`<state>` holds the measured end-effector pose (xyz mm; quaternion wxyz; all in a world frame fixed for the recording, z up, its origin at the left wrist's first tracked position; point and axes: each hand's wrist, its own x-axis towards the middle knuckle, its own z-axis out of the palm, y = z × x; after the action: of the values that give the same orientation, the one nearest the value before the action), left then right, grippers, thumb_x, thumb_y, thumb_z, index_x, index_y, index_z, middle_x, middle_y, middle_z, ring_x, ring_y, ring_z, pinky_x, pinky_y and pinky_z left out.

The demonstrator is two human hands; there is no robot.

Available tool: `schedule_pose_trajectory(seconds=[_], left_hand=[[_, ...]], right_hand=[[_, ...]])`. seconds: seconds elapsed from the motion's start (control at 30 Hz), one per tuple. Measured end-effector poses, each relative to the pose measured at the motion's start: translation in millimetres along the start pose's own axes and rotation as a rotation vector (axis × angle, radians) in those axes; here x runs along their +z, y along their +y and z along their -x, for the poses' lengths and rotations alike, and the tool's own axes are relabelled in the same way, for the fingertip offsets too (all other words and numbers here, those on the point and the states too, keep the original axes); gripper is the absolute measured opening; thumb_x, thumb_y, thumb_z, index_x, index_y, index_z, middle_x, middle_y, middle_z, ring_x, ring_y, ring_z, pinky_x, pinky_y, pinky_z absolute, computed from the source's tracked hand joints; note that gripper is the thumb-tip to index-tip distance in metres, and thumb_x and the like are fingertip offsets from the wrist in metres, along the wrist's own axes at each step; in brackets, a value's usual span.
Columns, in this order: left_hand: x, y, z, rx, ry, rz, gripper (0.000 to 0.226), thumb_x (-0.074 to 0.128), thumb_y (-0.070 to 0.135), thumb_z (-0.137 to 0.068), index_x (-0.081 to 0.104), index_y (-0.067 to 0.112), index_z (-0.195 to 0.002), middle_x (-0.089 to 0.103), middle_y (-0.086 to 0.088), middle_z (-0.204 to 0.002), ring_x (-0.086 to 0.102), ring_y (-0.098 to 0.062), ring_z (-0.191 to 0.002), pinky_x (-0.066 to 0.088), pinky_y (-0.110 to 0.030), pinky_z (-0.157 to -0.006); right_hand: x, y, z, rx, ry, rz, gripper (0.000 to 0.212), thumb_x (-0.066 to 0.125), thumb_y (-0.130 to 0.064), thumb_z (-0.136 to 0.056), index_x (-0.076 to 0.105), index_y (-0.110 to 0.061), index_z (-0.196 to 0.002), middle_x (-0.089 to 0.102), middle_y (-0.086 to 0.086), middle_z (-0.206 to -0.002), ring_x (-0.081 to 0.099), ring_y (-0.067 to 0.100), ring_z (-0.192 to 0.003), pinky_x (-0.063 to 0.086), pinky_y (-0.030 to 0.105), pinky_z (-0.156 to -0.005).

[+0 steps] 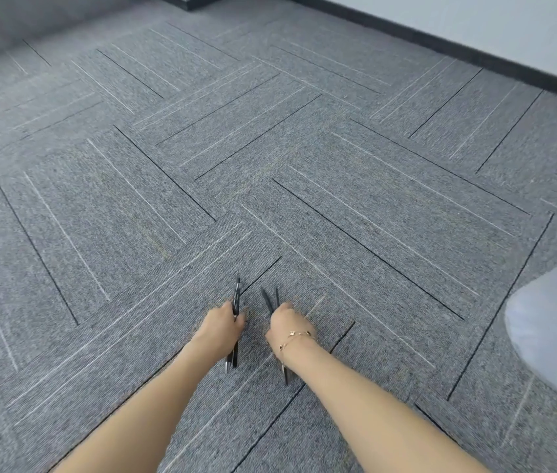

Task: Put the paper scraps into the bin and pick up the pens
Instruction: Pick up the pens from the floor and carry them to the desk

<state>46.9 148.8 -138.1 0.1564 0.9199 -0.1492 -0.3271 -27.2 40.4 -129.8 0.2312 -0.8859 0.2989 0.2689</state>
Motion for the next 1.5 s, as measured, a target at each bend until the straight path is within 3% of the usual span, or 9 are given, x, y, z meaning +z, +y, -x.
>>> schedule_pose_trajectory(seconds=[0.13, 0.2, 0.37, 0.57, 0.8, 0.97, 1.1, 1.27, 1.5], left_hand=[[1.1, 0.7, 0.3, 0.000, -0.046, 0.006, 0.017, 0.042, 0.020, -0.096, 0.046, 0.004, -0.093, 0.054, -0.007, -0.077, 0.044, -0.012, -0.050, 0.043, -0.022, -0.047], [-0.8, 3.1, 0.9, 0.024, -0.067, 0.011, 0.016, 0.045, 0.020, -0.094, 0.045, 0.007, -0.084, 0.052, -0.005, -0.075, 0.041, -0.012, -0.050, 0.041, -0.024, -0.050], [-6.6, 22.5, 2.1, 0.130, -0.131, 0.017, 0.016, 0.049, 0.021, -0.091, 0.048, 0.005, -0.091, 0.056, -0.007, -0.076, 0.044, -0.016, -0.056, 0.047, -0.028, -0.057], [-34.9, 65.0, 2.9, 0.144, -0.210, -0.089, 0.020, 0.048, 0.027, -0.093, 0.047, 0.007, -0.097, 0.057, -0.008, -0.092, 0.050, -0.016, -0.069, 0.051, -0.029, -0.070], [-86.0, 138.2, 9.4, 0.148, -0.141, -0.050, 0.032, 0.043, 0.032, -0.096, 0.045, 0.008, -0.116, 0.055, -0.004, -0.097, 0.053, -0.012, -0.069, 0.043, -0.020, -0.054], [-108.7, 188.1, 44.9, 0.131, -0.080, 0.030, 0.022, 0.041, 0.030, -0.096, 0.045, 0.009, -0.100, 0.054, -0.003, -0.085, 0.042, -0.010, -0.054, 0.037, -0.019, -0.045], [-142.3, 211.0, 86.7, 0.076, -0.079, -0.015, 0.017, 0.042, 0.023, -0.096, 0.046, 0.007, -0.092, 0.052, -0.005, -0.078, 0.044, -0.012, -0.057, 0.043, -0.024, -0.047], [-222.6, 256.9, 139.4, -0.021, -0.039, -0.116, 0.024, 0.047, 0.018, -0.093, 0.040, 0.012, -0.071, 0.045, -0.003, -0.068, 0.044, -0.017, -0.059, 0.041, -0.025, -0.053], [-335.0, 383.4, 243.6, 0.133, -0.084, -0.148, 0.025, 0.048, 0.017, -0.093, 0.040, 0.012, -0.070, 0.045, -0.003, -0.067, 0.046, -0.019, -0.062, 0.042, -0.024, -0.052]], right_hand=[[-2.0, 3.8, -0.6, -0.009, -0.078, 0.150, 0.059, 0.050, -0.016, -0.093, 0.019, 0.004, -0.140, 0.060, 0.012, -0.120, 0.060, 0.026, -0.108, 0.048, 0.032, -0.083], [-5.2, 11.9, 0.2, -0.018, -0.091, 0.137, 0.048, 0.047, -0.017, -0.094, 0.031, 0.001, -0.135, 0.061, 0.012, -0.118, 0.060, 0.026, -0.107, 0.048, 0.033, -0.083], [-31.2, 37.9, -4.2, -0.055, -0.134, 0.052, 0.021, 0.048, -0.018, -0.091, 0.057, -0.001, -0.097, 0.043, 0.001, -0.065, 0.046, 0.014, -0.058, 0.040, 0.025, -0.053], [-88.7, 71.2, 0.6, -0.180, -0.036, -0.061, 0.017, 0.039, -0.020, -0.095, 0.049, -0.010, -0.103, 0.040, -0.002, -0.065, 0.038, 0.009, -0.050, 0.031, 0.020, -0.042], [-153.5, 97.4, 18.0, -0.205, 0.049, -0.191, 0.020, 0.037, -0.026, -0.097, 0.040, -0.010, -0.086, 0.038, -0.003, -0.064, 0.036, 0.009, -0.049, 0.030, 0.022, -0.043], [-192.7, 102.4, 54.0, -0.179, 0.047, -0.304, 0.020, 0.038, -0.025, -0.097, 0.041, -0.010, -0.084, 0.039, -0.003, -0.064, 0.036, 0.009, -0.049, 0.029, 0.020, -0.043], [-231.2, 96.5, 98.1, -0.155, 0.005, -0.359, 0.033, 0.039, -0.024, -0.097, 0.035, -0.017, -0.064, 0.039, -0.002, -0.060, 0.035, 0.009, -0.047, 0.031, 0.021, -0.044], [-316.8, 88.5, 167.8, -0.130, -0.020, -0.390, 0.036, 0.036, -0.025, -0.097, 0.029, -0.018, -0.063, 0.034, -0.003, -0.061, 0.032, 0.009, -0.050, 0.027, 0.021, -0.044], [-465.0, 93.7, 288.6, -0.072, 0.061, -0.475, 0.032, 0.039, -0.024, -0.096, 0.036, -0.014, -0.066, 0.039, -0.001, -0.061, 0.046, 0.020, -0.065, 0.032, 0.027, -0.049]])
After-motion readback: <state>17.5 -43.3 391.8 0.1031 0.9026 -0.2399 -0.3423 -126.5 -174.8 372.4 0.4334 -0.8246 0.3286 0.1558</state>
